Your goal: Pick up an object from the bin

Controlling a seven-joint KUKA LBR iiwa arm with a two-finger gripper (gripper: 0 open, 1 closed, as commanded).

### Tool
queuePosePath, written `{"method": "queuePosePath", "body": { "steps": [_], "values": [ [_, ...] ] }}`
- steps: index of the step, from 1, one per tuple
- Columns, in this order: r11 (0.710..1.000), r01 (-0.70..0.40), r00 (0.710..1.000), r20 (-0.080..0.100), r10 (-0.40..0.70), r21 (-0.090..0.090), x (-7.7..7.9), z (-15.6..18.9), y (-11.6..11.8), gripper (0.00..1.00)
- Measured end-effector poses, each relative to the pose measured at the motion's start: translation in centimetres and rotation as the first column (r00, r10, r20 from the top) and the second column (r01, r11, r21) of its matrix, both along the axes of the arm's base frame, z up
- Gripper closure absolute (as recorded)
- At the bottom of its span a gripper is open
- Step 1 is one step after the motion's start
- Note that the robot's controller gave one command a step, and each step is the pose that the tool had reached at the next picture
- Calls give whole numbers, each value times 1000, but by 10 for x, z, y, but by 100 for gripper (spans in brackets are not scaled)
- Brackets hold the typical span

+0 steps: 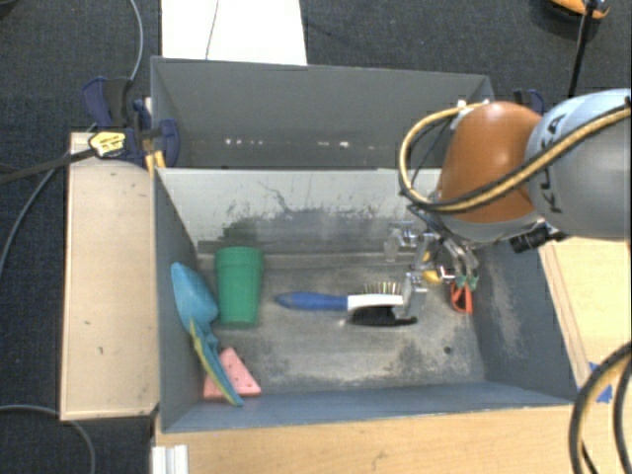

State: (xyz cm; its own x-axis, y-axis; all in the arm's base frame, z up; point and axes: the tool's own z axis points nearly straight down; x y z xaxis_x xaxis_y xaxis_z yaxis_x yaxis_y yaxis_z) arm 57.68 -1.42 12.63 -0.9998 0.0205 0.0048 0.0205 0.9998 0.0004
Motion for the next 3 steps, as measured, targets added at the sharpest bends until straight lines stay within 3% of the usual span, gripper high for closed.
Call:
{"method": "queuePosePath", "body": {
  "steps": [1, 2, 3],
  "values": [
    [1000, 0, 1000, 8, 0, 0, 2, 5, 0, 0],
    [998, -66, 998, 7, 66, -1, -18, -28, 16, 0],
    [995, -98, 995, 3, 98, 0, -26, -43, 24, 0]
  ]
}}
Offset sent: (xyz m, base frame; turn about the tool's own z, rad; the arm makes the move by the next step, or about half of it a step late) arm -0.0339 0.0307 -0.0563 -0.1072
